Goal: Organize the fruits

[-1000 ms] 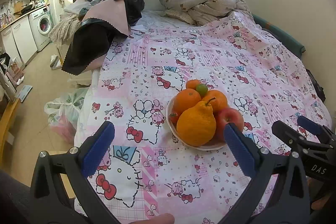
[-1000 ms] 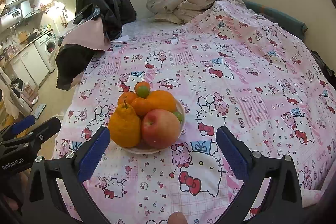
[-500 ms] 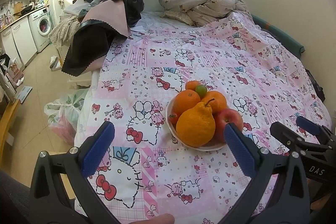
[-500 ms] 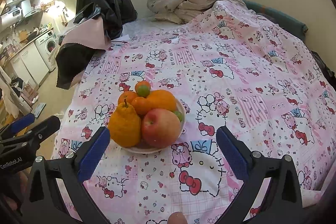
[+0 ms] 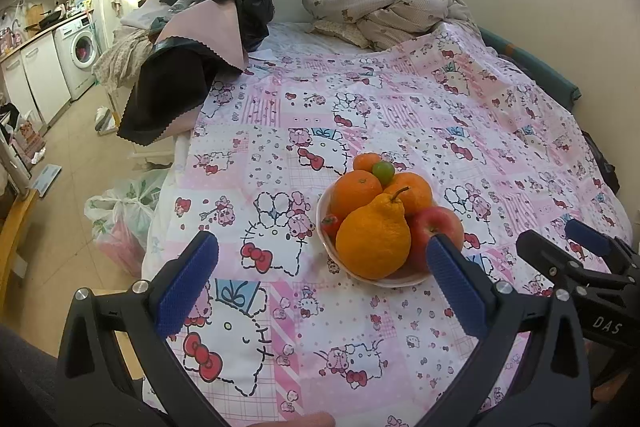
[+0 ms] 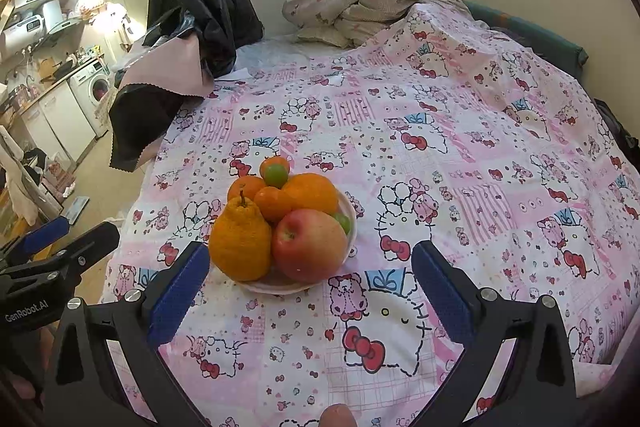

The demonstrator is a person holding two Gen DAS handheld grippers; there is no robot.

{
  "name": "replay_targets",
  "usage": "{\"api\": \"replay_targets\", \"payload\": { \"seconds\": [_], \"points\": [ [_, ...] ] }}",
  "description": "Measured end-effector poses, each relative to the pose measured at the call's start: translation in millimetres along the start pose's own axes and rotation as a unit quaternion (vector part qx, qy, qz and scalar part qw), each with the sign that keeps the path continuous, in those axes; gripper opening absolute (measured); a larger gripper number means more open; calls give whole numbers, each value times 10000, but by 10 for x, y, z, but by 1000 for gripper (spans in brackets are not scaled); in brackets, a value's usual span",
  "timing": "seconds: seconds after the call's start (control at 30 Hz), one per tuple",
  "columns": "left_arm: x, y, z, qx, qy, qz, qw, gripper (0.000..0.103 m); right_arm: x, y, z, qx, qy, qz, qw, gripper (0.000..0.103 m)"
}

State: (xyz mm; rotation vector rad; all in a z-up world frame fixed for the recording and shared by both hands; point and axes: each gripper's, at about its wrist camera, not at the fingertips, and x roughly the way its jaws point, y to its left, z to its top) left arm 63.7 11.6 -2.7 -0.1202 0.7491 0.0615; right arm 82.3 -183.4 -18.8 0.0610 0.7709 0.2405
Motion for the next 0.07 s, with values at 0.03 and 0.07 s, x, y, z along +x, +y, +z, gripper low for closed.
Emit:
{"api": "replay_targets", "payload": {
  "seconds": [0.03,0.07],
  "points": [
    [-10,-2,-2,0,-1,2,10000,103,3,2,0,-1,7,4,10000,103],
    [-10,-1,-4,-1,9,-8,10000,103,3,6,-1,-8,9,4,10000,103]
  ]
}}
